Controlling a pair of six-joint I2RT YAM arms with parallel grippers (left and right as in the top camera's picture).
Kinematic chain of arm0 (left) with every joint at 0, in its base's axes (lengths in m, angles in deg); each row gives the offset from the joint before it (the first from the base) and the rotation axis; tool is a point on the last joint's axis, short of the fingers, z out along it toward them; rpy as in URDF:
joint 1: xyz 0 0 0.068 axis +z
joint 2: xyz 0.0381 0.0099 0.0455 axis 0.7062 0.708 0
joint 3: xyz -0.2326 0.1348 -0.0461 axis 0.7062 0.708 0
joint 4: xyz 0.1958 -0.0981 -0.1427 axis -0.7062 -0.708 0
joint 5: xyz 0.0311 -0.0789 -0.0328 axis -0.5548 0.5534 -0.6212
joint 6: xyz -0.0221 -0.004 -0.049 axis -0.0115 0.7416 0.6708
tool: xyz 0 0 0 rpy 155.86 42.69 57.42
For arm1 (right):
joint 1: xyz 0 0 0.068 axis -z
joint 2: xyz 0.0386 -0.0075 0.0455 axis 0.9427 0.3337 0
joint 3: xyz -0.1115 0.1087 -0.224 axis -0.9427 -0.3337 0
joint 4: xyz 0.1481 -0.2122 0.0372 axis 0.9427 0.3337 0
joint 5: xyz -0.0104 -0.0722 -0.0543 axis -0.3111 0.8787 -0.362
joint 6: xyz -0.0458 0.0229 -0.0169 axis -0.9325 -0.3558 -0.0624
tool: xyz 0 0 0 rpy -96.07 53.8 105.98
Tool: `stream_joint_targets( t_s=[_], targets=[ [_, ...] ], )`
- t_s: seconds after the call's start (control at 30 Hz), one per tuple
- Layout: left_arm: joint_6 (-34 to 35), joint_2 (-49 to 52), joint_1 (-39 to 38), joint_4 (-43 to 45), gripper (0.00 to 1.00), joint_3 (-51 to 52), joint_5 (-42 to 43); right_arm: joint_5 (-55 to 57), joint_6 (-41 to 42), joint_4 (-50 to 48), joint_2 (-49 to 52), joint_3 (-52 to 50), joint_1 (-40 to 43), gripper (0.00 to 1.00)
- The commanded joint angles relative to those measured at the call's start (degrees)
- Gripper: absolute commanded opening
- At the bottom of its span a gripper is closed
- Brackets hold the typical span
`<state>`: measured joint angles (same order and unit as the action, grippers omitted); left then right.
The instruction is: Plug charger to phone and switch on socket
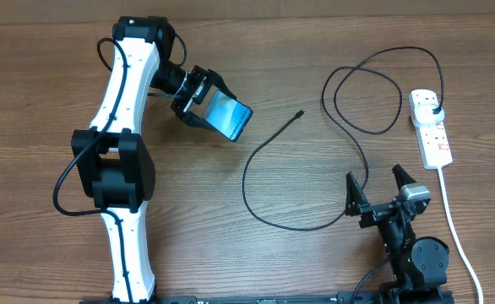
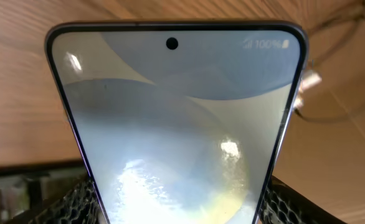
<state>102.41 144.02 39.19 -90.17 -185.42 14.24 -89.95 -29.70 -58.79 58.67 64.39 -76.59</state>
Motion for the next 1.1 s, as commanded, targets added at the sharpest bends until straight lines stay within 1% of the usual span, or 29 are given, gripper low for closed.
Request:
stream_joint_targets(
  t_s=[0.0,0.03,0.13,0.17,0.3,0.4,0.5,0.63,0.87,1.07],
  targets=[
    [0.9,-0.2,0.0,0.7,0.72,-1.8,-10.8,1.6,2.1,-0.1,-0.4,-0.6,-0.3,1.00],
    [0.9,-0.2,0.0,0.9,0.72,-1.8,-15.2,1.6,6.6,0.0,-0.4,-0.6,-0.3,1.00],
    [0.7,-0.2,0.0,0.9,0.73,-1.8,-22.4,1.6,12.2,0.0,-0.4,-0.6,-0.3,1.00],
    [0.0,-0.2,0.0,1.4,0.70,-1.8,-25.8,1.6,14.5,0.1,-0.4,-0.6,-0.3,1.00],
    [-0.9,-0.2,0.0,1.7,0.67,-1.8,-30.9,0.9,20.6,0.1,1.5,-0.5,-0.3,1.00],
    [-1.7,-0.2,0.0,1.7,0.67,-1.8,-31.8,-1.2,22.1,1.9,4.2,0.9,-0.3,1.00],
    [-1.7,-0.2,0.0,1.9,0.68,-1.8,-33.3,-3.8,22.6,4.5,9.0,4.5,-0.3,1.00],
    [-1.7,-0.2,0.0,2.1,0.68,-1.8,-33.6,-4.4,22.6,6.8,15.5,9.4,-0.3,1.00],
    [-1.7,-0.2,-0.2,2.1,0.68,-1.8,-33.6,-9.2,22.5,12.1,31.7,22.7,-0.3,1.00],
    [-1.7,-0.2,-0.3,2.1,0.69,-1.8,-33.6,-13.2,22.1,23.3,45.7,38.6,-0.3,1.00]
  ],
)
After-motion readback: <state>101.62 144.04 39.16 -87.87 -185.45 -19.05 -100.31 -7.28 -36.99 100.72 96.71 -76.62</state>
